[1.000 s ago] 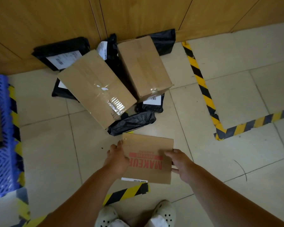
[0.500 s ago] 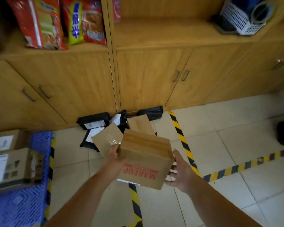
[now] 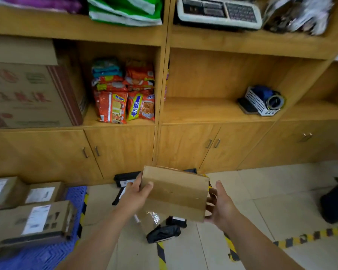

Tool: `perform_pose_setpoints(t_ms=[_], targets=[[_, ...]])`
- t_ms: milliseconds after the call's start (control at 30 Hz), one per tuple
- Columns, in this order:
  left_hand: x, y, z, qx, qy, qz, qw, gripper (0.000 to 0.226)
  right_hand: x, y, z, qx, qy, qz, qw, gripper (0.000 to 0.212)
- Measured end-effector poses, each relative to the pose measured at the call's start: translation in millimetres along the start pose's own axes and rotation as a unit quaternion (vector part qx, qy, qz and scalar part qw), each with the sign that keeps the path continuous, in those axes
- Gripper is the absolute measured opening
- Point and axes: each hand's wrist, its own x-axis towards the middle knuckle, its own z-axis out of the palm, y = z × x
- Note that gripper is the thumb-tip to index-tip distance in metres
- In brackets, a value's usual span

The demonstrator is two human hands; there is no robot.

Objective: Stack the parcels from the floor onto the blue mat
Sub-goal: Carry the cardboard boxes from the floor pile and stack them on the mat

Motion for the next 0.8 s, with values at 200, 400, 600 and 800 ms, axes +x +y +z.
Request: perform_pose_setpoints(t_ms=[200, 400, 600, 800], targets=[[-34.4, 18.5, -34.6, -0.100, 0.034, 0.016, 0.994, 0.049, -61.7, -14.3, 17.1, -0.041, -0.051, -0.030, 0.997, 0.044], [-65.6, 11.0, -63.9, -0.203, 0.070, 0.031, 0.976, 0.033, -95.8, -10.3, 38.5, -0.069, -0.069, -0.104, 0.990, 0.036], [-88.8, -1.6, -93.5, -0.144, 0.038, 0.058, 0.987, 0.084, -118.4, -8.8, 50.0, -0.152, -0.095, -0.145, 0.973, 0.063], [-121.2, 5.8, -101.2, -0.151, 0.060, 0.095, 0.982, 0.073, -125.8, -16.1, 54.9, -0.071, -0.150, -0.142, 0.976, 0.046]])
